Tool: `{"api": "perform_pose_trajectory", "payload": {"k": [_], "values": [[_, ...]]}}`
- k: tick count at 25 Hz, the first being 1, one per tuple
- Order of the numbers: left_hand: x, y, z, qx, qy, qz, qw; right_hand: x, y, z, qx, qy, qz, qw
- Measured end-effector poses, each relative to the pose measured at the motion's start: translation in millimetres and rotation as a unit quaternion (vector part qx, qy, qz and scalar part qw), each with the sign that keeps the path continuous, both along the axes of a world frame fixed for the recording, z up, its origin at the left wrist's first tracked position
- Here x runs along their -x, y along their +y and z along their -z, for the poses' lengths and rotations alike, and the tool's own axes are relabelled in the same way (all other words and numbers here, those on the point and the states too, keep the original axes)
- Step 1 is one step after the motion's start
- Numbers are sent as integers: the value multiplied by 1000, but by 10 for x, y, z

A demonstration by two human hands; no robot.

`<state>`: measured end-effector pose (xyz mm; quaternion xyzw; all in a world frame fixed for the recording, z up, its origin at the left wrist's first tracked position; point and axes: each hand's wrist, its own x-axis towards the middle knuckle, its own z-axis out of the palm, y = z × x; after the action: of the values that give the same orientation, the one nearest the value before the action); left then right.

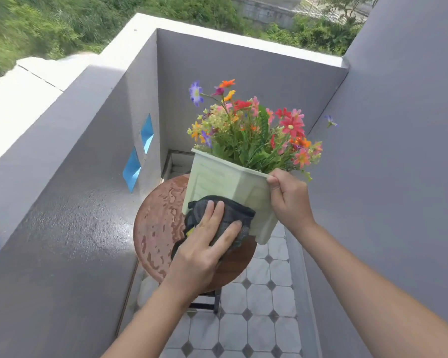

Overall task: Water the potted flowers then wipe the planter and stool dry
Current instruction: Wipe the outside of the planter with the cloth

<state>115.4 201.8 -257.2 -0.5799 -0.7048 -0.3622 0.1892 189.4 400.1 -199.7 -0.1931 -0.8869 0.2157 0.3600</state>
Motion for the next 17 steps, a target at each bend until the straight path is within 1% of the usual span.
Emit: {"api": "perform_pose_trajectory", "payload": {"k": [1,3,4,6,8,9,10,12,13,15,17], "values": [[-13,-105,109,5,7,11,1000,10,9,-1,4,2,2,1000],[-35,-169,216,-7,-30,30,999,17,18,-4,3,6,0,1000],[-35,-127,192,-26,-65,33,997,16,19,-4,1,5,-4,1000],[-3,40,0,-64,-172,22,983,15,25,-10,0,0,-20,1000],[92,242,-226,-97,-291,-4,952,22,25,-12,-3,-2,-33,999],[159,330,-303,-116,-319,-30,940,28,24,-13,-5,-2,-38,999],[227,402,-332,-127,-323,-60,936,36,20,-14,-7,0,-41,999],[372,500,-288,-119,-334,-113,928,42,18,-10,-11,7,-41,999],[450,534,-247,-102,-365,-145,914,39,14,-1,-11,9,-41,999],[642,587,-169,-60,-438,-213,871,33,5,22,-12,12,-46,999],[841,622,-111,-16,-492,-239,837,36,-14,33,-17,15,-46,999]]}}
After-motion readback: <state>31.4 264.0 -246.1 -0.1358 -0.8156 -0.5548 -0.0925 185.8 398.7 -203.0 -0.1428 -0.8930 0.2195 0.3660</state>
